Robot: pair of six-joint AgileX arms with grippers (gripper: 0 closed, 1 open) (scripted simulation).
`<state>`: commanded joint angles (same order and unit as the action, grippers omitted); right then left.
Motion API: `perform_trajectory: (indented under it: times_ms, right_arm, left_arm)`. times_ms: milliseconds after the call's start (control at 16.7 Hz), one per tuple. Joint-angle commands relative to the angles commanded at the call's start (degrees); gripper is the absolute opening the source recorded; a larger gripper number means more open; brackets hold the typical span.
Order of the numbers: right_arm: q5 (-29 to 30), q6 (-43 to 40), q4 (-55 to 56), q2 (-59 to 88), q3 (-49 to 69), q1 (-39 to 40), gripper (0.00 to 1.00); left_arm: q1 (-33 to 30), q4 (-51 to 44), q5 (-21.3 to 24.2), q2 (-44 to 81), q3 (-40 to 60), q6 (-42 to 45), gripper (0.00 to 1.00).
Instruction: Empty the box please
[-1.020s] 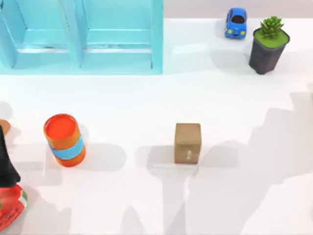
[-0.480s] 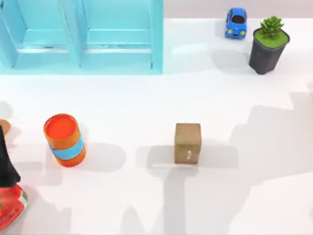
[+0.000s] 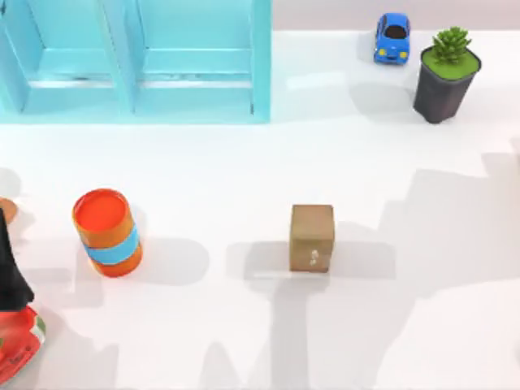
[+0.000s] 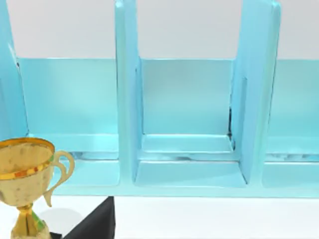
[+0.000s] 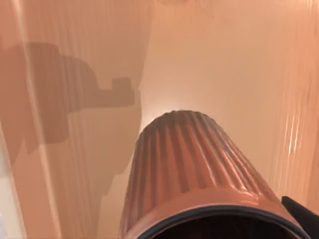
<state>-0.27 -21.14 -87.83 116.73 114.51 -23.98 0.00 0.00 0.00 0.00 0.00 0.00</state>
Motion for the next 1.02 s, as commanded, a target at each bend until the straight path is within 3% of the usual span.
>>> perform_trajectory:
  times_ms: [240, 780, 1020]
  right_arm:
    - [0.6, 10.2, 3.5, -1.9, -5.8, 10.3, 0.0]
    - [3.1, 48.9, 16.9, -9.9, -28.7, 49.2, 0.0]
    - [3.7, 60.7, 21.9, -13.4, -36.3, 60.9, 0.0]
  left_arm:
    - [0.0, 0.0, 0.0, 0.0, 0.0, 0.0, 1.0]
    - [0.0, 0.0, 0.0, 0.0, 0.0, 0.0, 1.0]
    - [0.0, 0.0, 0.0, 0.0, 0.0, 0.0, 1.0]
